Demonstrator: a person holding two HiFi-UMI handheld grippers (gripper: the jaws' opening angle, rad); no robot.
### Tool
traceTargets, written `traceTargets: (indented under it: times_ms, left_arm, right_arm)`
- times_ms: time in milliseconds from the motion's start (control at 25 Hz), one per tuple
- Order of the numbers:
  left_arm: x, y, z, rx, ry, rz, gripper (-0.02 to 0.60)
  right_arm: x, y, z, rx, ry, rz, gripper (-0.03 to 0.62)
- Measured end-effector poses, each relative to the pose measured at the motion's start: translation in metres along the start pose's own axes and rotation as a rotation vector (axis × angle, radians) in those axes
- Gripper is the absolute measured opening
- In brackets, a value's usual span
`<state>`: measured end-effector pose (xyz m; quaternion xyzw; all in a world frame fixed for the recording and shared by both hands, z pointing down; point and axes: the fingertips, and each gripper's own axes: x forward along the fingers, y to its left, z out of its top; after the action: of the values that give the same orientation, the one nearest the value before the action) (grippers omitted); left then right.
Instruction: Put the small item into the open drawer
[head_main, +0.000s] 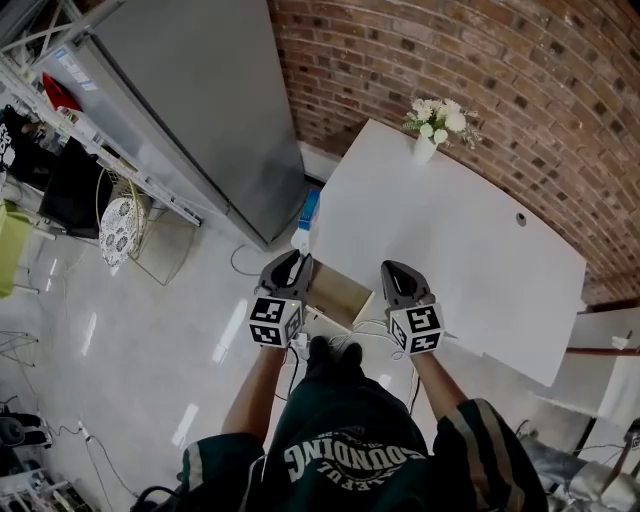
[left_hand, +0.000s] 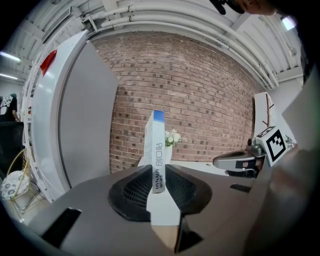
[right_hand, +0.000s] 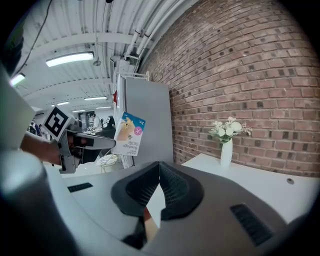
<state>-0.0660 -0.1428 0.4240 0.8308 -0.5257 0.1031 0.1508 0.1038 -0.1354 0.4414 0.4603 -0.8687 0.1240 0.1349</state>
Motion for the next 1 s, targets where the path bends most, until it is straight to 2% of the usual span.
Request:
traceTargets:
  times_ms: [680,1000]
  left_arm:
    - [0.011,0.007,-0.026,0.017,0.065,-0.057,0.092]
    - [0.009,0.013,-0.055,0.021,0.126,-0.08,0.092]
  right_arm:
    - [0.011,0.0,-0.018,0.018,0.033,-0.013,0.025]
    - [0.019,0.005,-0.033,0.025,0.06,-0.008,0.025]
